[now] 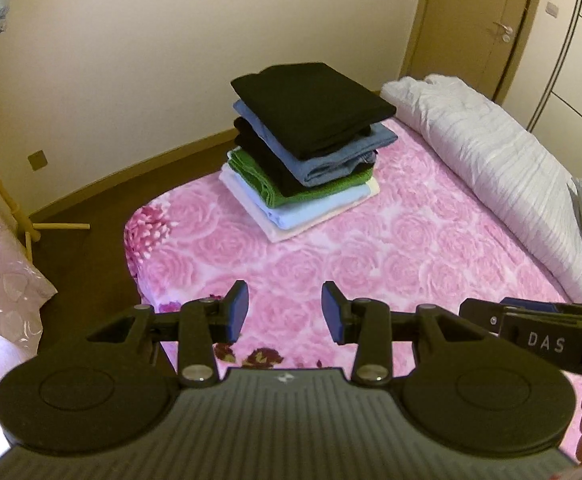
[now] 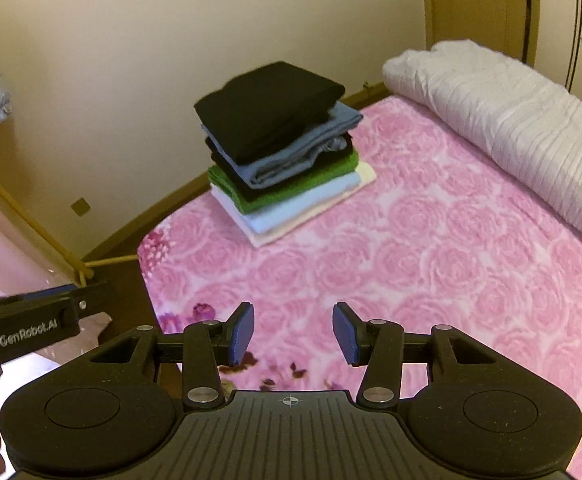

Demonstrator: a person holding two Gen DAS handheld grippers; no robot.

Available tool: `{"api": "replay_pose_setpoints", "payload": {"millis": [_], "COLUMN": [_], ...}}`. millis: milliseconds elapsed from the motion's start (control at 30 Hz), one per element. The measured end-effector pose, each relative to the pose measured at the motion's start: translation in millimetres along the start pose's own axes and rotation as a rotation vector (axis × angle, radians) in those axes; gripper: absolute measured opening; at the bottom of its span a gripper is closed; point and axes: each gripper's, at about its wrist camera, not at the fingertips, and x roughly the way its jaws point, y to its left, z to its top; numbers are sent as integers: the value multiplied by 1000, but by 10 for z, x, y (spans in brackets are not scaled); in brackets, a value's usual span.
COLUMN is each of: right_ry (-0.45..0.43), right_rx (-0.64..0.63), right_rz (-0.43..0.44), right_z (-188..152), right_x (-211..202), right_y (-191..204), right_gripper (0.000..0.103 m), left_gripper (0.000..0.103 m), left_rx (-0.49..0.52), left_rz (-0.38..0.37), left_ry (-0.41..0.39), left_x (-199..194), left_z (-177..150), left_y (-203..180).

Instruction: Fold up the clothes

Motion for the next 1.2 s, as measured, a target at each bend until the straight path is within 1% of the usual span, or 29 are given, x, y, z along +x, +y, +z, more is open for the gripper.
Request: {"api": "replay_pose_setpoints", "payload": {"millis": [200, 300, 467, 600, 967, 1067, 1200], "right_ry": [29, 49, 85, 113, 157, 169, 182], "right_rx": [-31, -16, 13, 23, 28, 23, 20], "right_rz": [-30, -35, -51, -51, -48, -46, -43], "right_z": [110, 159, 241, 307, 490, 540, 608], "right_x": [70, 128, 257, 371, 723, 822, 941], "right_y": [-27, -59, -137, -176, -204, -204, -200], "right_gripper": [48, 48, 48, 48, 48, 48, 48], "left_gripper": [36, 36, 36, 36, 36, 36, 36], "left_rx": [15, 43, 58, 58, 64, 59, 66], "left_rz": [7, 19, 7, 0, -9, -5, 20], "left_ry": [4, 6, 14, 29, 65, 77, 81], "left_x": [98, 178, 295, 406, 710, 809, 927], "left_z": [63, 129, 249, 331, 482, 533, 601], "left_y": [-45, -93, -117, -108, -83, -59, -48]}}
